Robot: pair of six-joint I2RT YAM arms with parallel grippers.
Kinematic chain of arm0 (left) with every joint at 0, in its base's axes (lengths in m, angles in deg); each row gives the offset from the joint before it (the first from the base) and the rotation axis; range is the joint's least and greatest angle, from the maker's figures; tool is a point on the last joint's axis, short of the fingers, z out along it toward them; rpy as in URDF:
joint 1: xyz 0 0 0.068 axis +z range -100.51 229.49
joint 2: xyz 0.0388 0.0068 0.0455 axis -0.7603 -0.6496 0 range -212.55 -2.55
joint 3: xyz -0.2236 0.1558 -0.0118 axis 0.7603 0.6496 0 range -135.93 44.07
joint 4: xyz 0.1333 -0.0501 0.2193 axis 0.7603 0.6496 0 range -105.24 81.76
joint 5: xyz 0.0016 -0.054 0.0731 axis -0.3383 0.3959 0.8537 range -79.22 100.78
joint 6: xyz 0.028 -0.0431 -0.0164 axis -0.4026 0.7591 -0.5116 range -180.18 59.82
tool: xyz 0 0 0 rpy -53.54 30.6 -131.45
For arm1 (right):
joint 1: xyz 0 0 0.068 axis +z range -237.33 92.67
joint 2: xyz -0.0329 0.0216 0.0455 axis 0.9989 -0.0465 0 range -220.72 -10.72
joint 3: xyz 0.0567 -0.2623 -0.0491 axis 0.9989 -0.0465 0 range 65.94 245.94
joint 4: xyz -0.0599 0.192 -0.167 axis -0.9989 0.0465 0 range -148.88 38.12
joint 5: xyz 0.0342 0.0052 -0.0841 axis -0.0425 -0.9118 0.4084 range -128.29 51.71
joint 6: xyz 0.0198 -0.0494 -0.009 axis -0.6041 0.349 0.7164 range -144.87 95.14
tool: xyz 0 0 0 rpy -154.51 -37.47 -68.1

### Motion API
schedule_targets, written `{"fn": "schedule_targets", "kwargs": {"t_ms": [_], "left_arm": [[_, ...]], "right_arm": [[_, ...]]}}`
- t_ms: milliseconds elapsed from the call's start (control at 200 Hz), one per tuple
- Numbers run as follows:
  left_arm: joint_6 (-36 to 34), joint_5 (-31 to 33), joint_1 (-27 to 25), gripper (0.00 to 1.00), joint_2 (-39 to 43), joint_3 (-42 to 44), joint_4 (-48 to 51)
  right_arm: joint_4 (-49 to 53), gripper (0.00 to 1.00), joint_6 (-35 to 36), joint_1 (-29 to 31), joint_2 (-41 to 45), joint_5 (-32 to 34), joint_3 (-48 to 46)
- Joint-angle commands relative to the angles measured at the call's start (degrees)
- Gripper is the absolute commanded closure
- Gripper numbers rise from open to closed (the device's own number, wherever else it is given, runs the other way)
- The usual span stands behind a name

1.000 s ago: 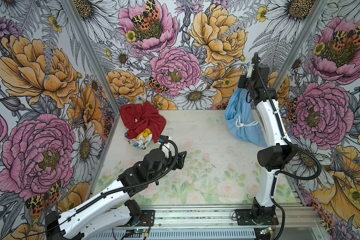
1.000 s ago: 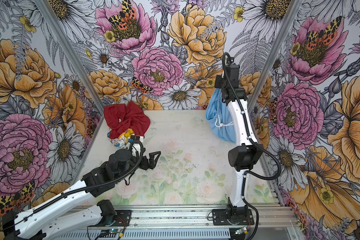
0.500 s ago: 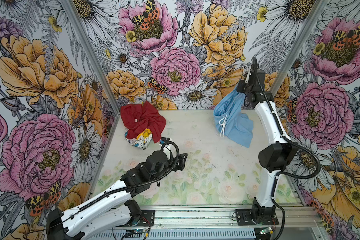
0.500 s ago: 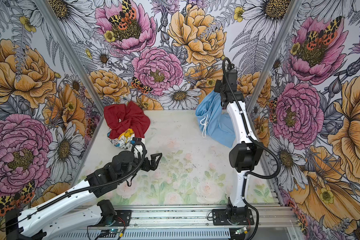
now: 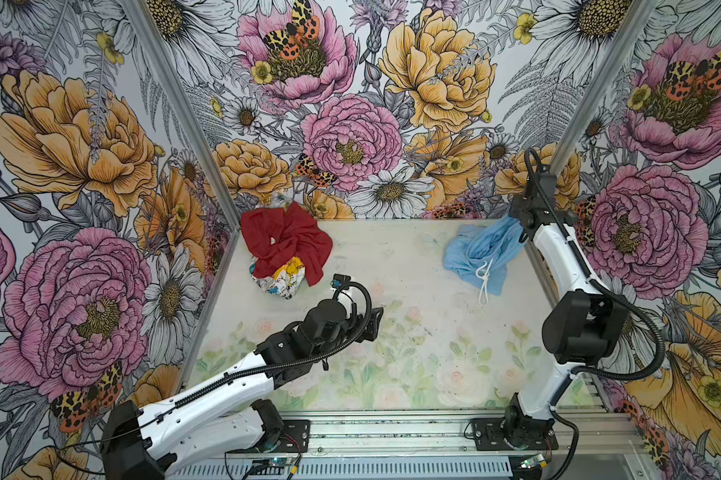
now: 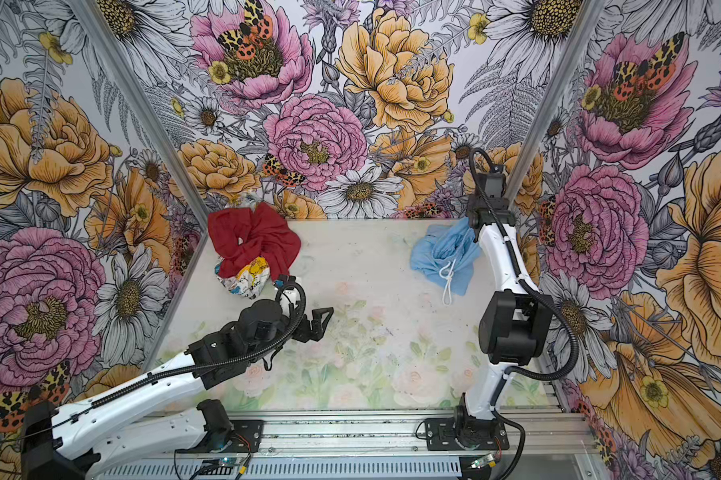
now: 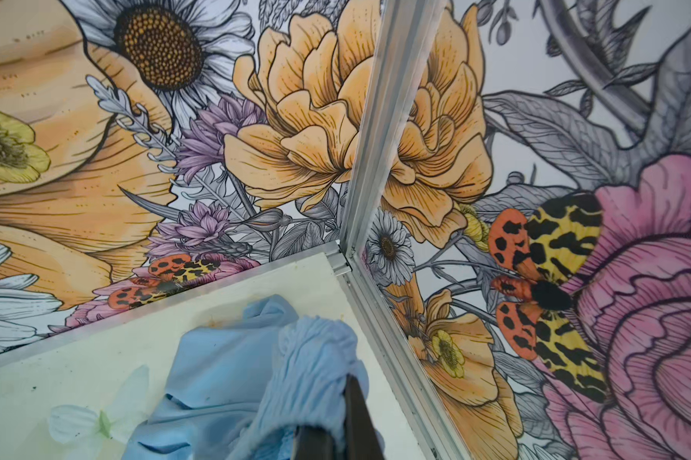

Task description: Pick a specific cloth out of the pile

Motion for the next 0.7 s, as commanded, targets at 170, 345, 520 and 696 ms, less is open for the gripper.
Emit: {"fn": "schedule_targets", "kwargs": {"t_ms": [170,345,520,696], "left_arm": [[-0.2,0.1,-0.6,0.01,1.6,-1.6,-0.4],[0.3,1.0,-0.6,0.01,2.5,-1.3,0.1],[0.5,0.8,-0.5,0.01,2.0,-1.6,0.1],[0.1,0.2,-0.8,0.01,0.8,-2.9,0.1]], "right_arm": [[-2.9,1.0,9.6,10.5,-16.4,9.8,10.6],[0.0,1.0,10.5,16.3,-21.8,14.7,12.3],[5.0,0.98,3.2,16.1,-20.2,8.6,6.6],[6.8,0.29,3.2,14.9,-18.6,3.1,3.5]]}}
